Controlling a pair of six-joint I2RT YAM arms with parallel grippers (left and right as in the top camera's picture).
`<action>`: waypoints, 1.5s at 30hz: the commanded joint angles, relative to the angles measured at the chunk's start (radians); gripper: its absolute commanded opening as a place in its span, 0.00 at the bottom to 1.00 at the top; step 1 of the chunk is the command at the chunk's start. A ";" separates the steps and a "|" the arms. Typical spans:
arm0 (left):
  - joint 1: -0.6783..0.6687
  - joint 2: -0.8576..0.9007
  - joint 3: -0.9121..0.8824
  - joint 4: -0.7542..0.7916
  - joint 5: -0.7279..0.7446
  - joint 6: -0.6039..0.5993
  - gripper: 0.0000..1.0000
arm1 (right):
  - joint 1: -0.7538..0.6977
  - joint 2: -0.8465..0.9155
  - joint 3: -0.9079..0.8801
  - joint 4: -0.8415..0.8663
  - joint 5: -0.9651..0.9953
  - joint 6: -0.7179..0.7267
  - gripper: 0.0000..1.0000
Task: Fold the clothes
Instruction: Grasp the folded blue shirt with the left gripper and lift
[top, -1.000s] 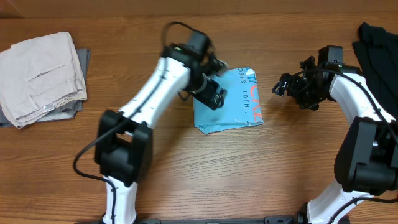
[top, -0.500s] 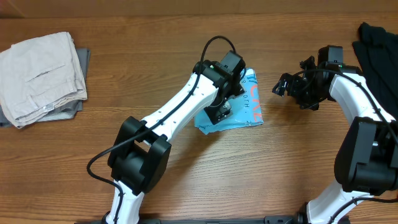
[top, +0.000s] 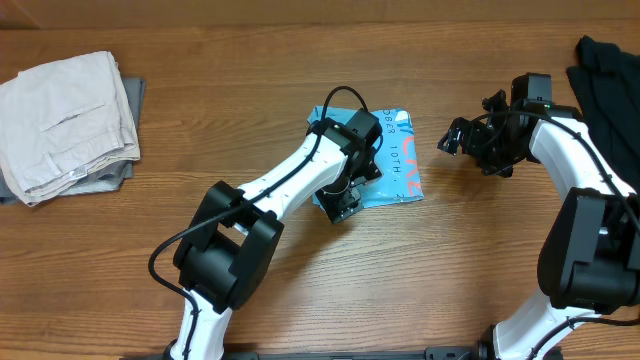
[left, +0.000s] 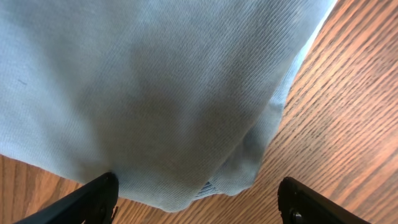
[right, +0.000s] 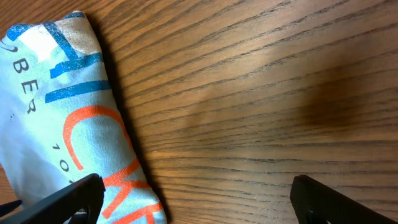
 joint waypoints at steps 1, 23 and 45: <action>0.018 -0.005 0.018 -0.018 0.061 0.019 0.82 | -0.001 -0.026 0.013 0.005 0.007 0.000 1.00; 0.091 0.127 0.216 0.149 0.157 -0.594 0.32 | -0.001 -0.026 0.013 0.005 0.007 0.000 1.00; 0.117 0.251 0.217 0.184 -0.031 -0.400 0.04 | -0.001 -0.026 0.013 0.005 0.007 0.000 1.00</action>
